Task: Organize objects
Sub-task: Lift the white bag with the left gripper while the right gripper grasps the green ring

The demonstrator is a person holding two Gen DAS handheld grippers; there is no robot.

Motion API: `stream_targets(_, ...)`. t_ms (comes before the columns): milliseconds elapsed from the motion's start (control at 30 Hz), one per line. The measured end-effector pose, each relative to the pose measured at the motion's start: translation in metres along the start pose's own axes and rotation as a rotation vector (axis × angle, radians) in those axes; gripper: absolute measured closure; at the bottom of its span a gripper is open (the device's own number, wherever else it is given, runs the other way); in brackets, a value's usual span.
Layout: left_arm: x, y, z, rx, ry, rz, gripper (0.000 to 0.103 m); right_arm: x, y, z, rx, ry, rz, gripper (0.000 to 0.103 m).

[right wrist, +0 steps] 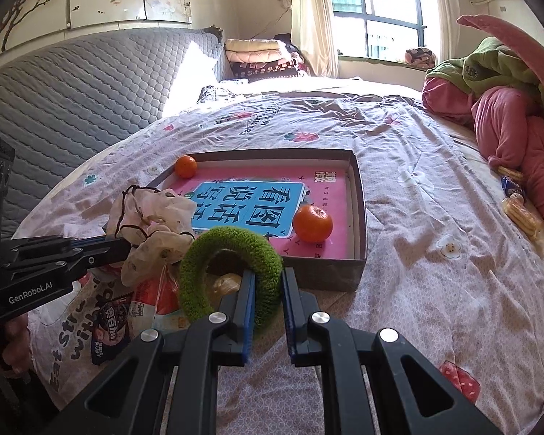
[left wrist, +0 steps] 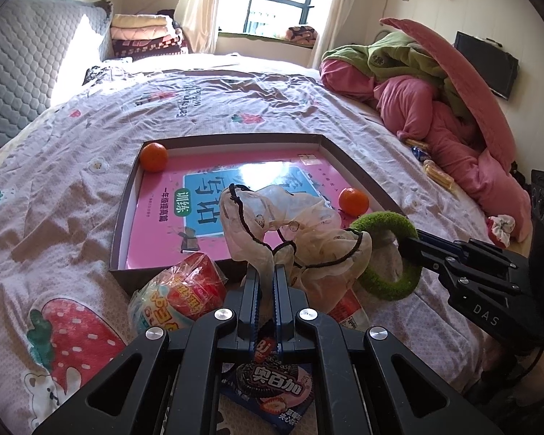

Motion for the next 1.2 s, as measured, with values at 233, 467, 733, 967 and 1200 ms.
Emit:
stream_targets(233,0.002,0.002,0.009,0.017,0.001,0.001,0.097,0.0,0.004,0.008,0.035,0.009,-0.009,0.089)
stream_targets(467,0.005,0.004,0.017,0.032,0.007,-0.001,0.097,0.0,0.006,0.013,0.053,0.019,-0.017,0.089)
stream_targets(733,0.007,0.009,0.03,0.064,0.017,-0.005,0.097,-0.003,0.009,0.02,0.089,0.023,-0.008,0.089)
stream_targets(967,0.007,0.014,0.037,0.089,0.02,-0.008,0.097,-0.003,0.015,0.029,0.136,0.014,-0.014,0.089)
stream_targets(1200,0.006,0.018,0.039,0.113,0.04,-0.021,0.097,-0.007,0.018,0.032,0.153,0.005,-0.003,0.089)
Point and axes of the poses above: each gripper's, at about its wrist camera, not at the fingertips, and z roughly against the way its jaws point, x to its right, y to its top, the point moved 3 cm from there along -z, roughly the way its jaws point, and after that the axes turned 4 degrees about -y, right-handed, at the moved point
